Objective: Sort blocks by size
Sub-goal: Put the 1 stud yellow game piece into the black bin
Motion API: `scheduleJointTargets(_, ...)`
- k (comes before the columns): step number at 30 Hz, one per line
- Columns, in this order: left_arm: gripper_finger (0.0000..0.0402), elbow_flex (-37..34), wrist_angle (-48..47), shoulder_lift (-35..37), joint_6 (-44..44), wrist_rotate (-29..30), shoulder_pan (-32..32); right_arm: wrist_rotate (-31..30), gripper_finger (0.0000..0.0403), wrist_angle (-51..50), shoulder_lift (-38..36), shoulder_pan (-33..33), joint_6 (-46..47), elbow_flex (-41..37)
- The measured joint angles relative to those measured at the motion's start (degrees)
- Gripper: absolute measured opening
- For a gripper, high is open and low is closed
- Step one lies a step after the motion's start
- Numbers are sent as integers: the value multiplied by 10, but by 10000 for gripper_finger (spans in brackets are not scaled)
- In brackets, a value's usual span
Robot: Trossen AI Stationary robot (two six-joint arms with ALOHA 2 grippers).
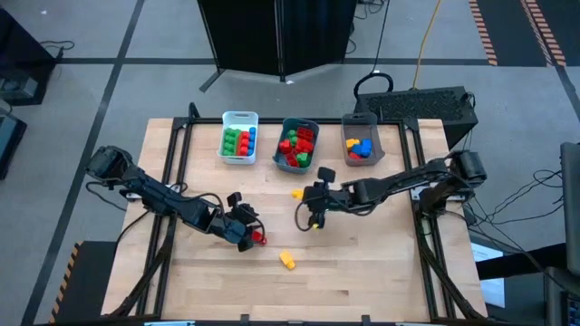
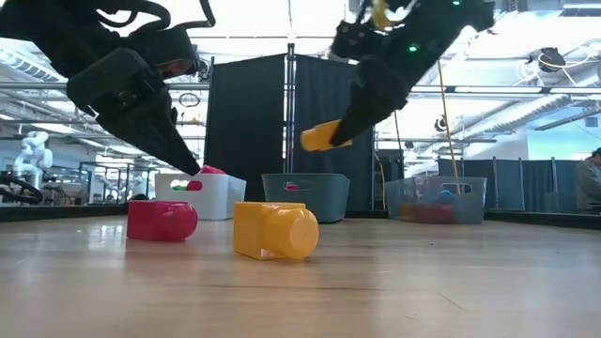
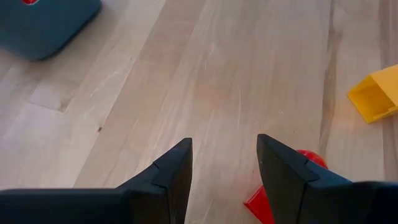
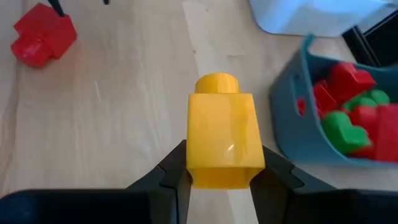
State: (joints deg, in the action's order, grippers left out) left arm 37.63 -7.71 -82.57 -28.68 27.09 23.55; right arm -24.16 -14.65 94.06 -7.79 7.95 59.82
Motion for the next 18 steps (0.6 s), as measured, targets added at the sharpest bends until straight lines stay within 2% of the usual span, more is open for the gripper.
scheduleJointTargets(10,160,0,-4,0,-10,4,-6,0,111,68,-146,38,31,-145)
scheduleJointTargets(18,160,0,1,0,-10,4,-14,0,111,68,-239,81,35,-213)
